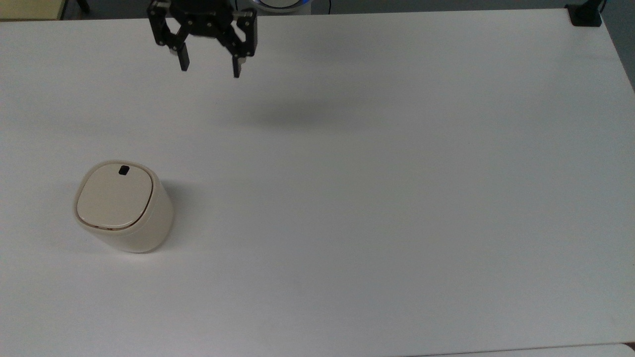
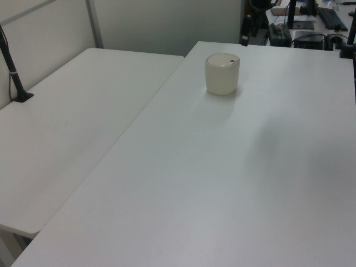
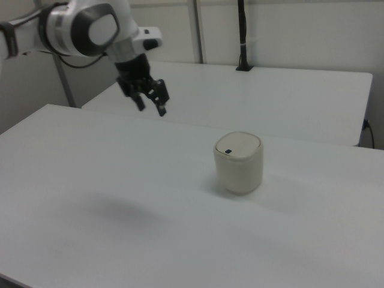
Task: Open the trash bin
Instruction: 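Move the gripper down toward the lid of the cream trash bin, then press the gripper fingertips onto the lid's push button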
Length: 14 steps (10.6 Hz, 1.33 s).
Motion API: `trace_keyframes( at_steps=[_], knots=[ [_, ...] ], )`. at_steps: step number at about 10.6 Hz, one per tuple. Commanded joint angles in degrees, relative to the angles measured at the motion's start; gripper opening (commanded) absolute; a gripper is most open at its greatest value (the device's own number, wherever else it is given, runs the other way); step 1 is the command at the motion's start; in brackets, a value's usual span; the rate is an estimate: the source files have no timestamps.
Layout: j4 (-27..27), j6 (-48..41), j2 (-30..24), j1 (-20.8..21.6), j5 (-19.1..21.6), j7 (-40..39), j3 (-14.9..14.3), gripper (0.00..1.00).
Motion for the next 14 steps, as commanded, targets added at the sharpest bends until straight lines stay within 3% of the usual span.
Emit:
trace_keyframes(
  at_steps=[1,4,8,14],
  knots=[
    [0.65,10.40,3.71,-0.72,0.35,4.02,-3.25,0.00],
    [0.65,23.32,8.62,-0.72,0.35,10.62,-6.95,0.00],
    [0.30,28.98,13.21,-1.16,0.44,14.42,-10.46,0.00],
    [-0.14,31.00,18.31,-1.87,-0.26,14.51,-10.65,0.00]
  ],
)
